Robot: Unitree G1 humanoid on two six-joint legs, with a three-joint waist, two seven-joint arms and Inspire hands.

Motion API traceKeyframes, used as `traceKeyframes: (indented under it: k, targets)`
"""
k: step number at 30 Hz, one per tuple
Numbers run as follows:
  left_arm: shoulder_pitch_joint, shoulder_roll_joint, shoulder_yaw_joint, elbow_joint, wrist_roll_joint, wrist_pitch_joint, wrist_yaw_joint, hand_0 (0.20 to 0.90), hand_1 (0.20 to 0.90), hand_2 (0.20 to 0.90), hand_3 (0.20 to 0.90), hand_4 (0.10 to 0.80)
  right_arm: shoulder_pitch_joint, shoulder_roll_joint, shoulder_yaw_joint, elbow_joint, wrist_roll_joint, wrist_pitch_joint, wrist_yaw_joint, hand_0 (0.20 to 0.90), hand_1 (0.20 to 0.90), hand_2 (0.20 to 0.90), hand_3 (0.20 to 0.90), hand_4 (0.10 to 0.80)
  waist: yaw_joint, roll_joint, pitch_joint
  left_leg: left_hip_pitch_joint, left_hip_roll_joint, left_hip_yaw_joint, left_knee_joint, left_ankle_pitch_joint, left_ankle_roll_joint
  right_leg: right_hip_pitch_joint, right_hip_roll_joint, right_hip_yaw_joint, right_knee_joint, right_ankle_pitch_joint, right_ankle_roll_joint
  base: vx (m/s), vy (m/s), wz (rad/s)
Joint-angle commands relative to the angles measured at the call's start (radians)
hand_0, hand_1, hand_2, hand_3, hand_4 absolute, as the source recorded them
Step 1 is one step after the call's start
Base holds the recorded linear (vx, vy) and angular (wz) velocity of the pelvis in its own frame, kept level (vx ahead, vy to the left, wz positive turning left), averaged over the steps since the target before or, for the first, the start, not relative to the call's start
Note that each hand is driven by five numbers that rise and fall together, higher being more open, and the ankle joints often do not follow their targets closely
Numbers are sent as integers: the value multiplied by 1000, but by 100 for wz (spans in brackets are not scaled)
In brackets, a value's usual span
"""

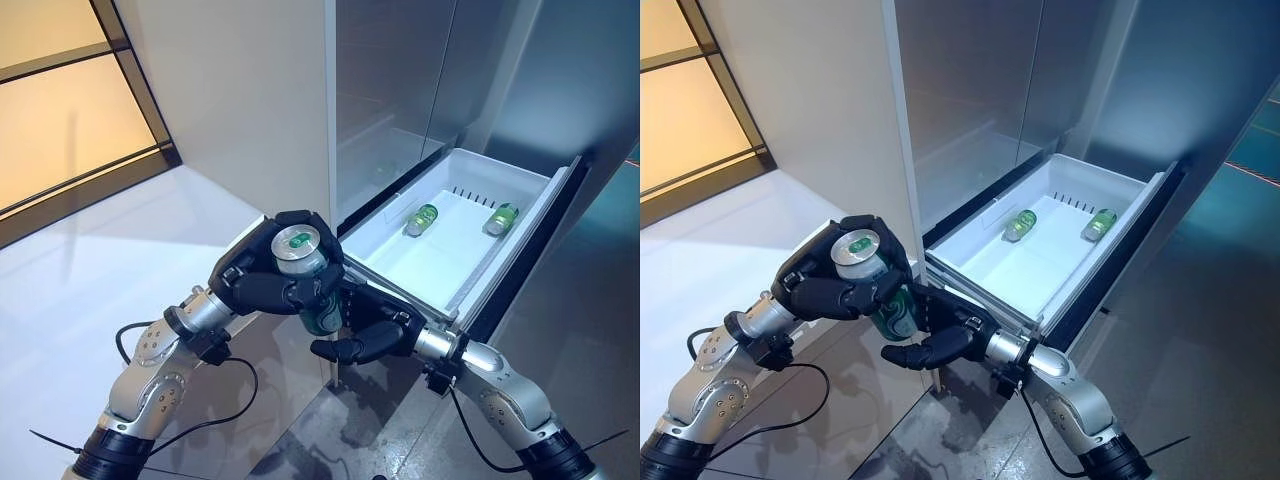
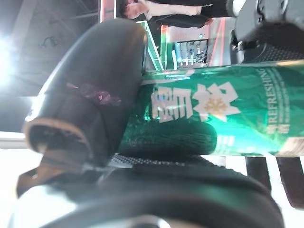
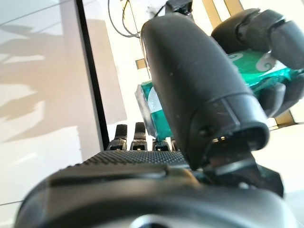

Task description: Put drinks into fridge and close the fridge

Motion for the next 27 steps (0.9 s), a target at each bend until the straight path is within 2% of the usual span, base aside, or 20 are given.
traceKeyframes:
  k: [1,15,24,27]
  targets:
    - [-234,0,-4,-68,-99,-83,6,300,300,300,200,100,-172,18,22,-154,85,-52,80,900,900,900,900,800,-7,-22,-53,-15,-44,-12,34,-60,19,0,9,1,100,-116,44,0,0,0]
    - [-277,-20,-109,-7,-63,-35,32,300,300,300,200,100,-298,8,130,-162,107,-48,104,900,900,900,900,800,3,-27,-50,-8,-48,-23,34,-62,16,14,7,-7,94,-118,45,0,0,0]
    - [-265,-40,-132,-6,-68,-20,32,300,300,300,200,100,-300,44,144,-130,259,29,7,900,900,900,900,800,7,-27,-50,-10,-49,-23,38,-62,17,15,6,-11,92,-117,46,0,0,0]
    - [-257,-55,-139,-1,-93,-40,29,300,300,300,200,100,-273,84,160,-110,354,79,-41,900,900,900,900,800,6,-25,-53,-8,-48,-21,38,-63,16,15,6,-10,91,-116,46,0,0,0]
